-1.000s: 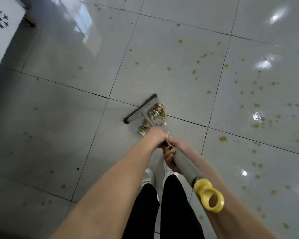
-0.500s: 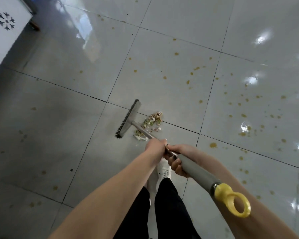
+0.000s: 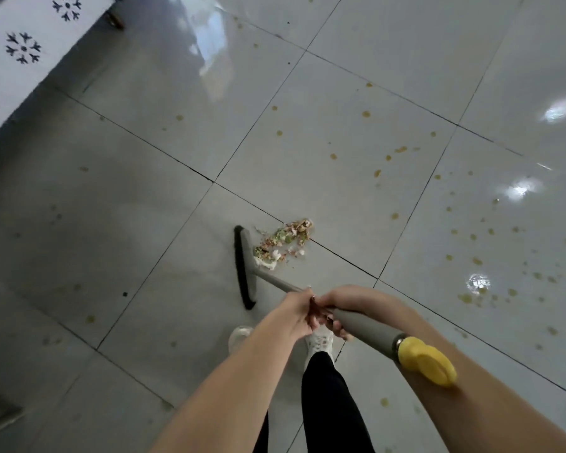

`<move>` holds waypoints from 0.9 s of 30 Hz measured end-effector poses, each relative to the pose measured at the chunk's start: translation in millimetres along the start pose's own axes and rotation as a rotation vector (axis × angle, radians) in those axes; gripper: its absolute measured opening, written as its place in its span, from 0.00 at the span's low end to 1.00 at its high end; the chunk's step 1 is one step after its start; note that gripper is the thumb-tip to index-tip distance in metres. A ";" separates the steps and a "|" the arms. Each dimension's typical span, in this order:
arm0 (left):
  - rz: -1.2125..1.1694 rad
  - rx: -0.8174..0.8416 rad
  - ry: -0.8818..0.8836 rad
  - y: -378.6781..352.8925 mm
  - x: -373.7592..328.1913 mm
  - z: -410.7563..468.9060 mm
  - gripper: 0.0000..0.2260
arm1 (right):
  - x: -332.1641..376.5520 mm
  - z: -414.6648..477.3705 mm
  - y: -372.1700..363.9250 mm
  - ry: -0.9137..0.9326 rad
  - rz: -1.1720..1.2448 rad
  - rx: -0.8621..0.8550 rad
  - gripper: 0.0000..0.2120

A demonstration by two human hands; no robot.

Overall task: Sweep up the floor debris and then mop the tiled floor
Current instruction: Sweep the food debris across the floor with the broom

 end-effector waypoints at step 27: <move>-0.160 -0.009 -0.042 -76.1 -28.1 -4.8 0.14 | 6.7 -45.8 68.6 0.003 -0.171 -0.123 0.25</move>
Point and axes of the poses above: each hand's wrist, its own z-axis towards the middle knuckle, its own y-axis out of the back of the hand, x = y × z, the point moved 6 cm from there along z, towards the middle knuckle, and after that the axes turned 4 degrees about -y, right-handed, at the moved point
